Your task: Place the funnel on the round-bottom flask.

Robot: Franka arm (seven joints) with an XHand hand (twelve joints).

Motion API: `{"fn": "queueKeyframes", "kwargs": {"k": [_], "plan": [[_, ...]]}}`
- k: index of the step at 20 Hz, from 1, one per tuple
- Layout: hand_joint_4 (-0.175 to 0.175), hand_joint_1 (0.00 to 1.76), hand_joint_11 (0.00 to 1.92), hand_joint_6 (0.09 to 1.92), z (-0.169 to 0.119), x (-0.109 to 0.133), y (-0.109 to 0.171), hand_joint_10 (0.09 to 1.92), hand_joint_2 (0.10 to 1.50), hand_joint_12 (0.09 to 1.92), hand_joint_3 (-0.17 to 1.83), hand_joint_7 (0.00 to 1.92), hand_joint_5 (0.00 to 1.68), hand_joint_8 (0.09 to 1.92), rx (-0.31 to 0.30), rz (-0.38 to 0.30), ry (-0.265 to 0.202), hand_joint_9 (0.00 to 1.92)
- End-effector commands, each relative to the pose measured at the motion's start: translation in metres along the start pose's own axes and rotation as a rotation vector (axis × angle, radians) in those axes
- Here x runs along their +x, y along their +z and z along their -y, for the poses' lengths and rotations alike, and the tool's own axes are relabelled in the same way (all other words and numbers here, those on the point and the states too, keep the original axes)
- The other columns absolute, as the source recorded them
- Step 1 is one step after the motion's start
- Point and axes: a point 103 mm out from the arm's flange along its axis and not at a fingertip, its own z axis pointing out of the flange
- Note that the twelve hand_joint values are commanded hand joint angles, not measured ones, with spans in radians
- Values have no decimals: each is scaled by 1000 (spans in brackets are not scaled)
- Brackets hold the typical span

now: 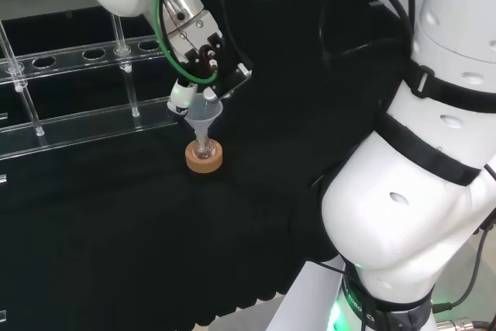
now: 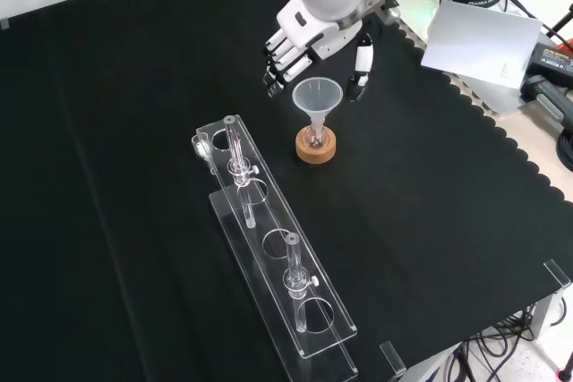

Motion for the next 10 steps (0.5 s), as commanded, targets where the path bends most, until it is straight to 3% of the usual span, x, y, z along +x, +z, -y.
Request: {"fn": "queueKeyframes", "kwargs": {"k": [1,10], "plan": [[-38,519,222,87,5,-25,-17,668,696,1385,257,106,189,620,-129,-111,-27,370],[-37,549,249,87,-14,-62,-33,653,705,1378,265,126,202,630,-151,-172,-39,400]]}}
